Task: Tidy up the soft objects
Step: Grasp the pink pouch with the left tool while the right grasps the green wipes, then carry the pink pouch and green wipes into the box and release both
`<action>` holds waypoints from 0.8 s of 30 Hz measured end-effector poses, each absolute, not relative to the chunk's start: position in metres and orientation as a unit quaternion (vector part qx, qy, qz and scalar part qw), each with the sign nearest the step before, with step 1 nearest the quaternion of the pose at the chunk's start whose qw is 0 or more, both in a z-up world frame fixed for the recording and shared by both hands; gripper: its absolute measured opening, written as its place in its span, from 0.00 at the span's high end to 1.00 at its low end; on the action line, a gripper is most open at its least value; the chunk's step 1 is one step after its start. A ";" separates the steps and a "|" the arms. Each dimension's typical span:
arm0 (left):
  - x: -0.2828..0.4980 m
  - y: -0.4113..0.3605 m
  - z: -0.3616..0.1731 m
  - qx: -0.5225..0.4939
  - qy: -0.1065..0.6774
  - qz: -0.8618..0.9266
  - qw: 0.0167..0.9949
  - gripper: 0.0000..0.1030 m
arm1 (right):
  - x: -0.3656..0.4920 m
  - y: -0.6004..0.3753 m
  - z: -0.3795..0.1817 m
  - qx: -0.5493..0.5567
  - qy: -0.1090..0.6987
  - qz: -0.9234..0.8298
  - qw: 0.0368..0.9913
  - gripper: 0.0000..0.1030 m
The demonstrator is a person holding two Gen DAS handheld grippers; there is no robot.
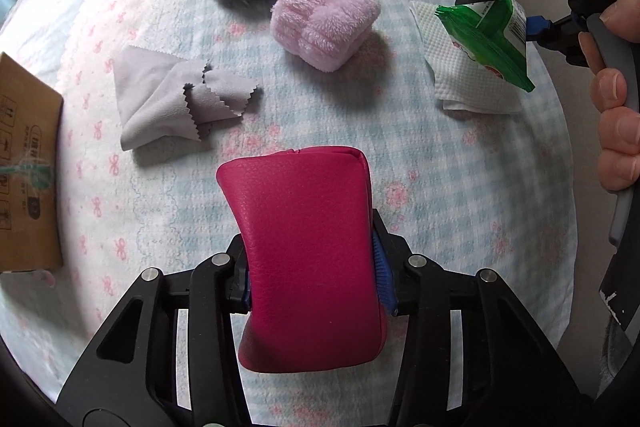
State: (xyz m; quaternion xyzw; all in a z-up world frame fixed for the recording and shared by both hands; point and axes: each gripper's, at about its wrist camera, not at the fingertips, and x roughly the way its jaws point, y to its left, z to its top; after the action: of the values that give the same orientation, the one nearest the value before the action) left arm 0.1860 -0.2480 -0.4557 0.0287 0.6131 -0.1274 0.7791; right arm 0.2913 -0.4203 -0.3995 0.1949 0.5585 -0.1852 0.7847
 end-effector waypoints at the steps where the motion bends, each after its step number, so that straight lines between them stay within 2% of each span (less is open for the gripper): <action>1: 0.187 -0.247 -0.451 0.029 0.610 -0.127 0.781 0.61 | 0.289 -0.420 -0.394 0.196 0.555 -0.184 0.787 0.66; 6: 0.190 -0.236 -0.412 0.025 0.588 -0.126 0.799 0.61 | 0.276 -0.412 -0.349 0.193 0.536 -0.171 0.804 0.66; 12: 0.193 -0.219 -0.342 0.016 0.547 -0.127 0.827 0.61 | 0.262 -0.382 -0.270 0.174 0.502 -0.136 0.837 0.67; 19: 0.186 -0.174 -0.249 -0.008 0.489 -0.126 0.863 0.61 | 0.222 -0.337 -0.163 0.128 0.447 -0.088 0.881 0.67; 24: 0.174 -0.126 -0.186 -0.029 0.455 -0.119 0.882 0.61 | 0.194 -0.292 -0.108 0.095 0.419 -0.051 0.901 0.67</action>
State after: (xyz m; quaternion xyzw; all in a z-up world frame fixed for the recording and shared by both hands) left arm 0.1744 -0.1256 -0.1859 -0.0285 0.4546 -0.1194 0.8822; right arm 0.1936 -0.2921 -0.1078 0.0950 0.4194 -0.0511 0.9014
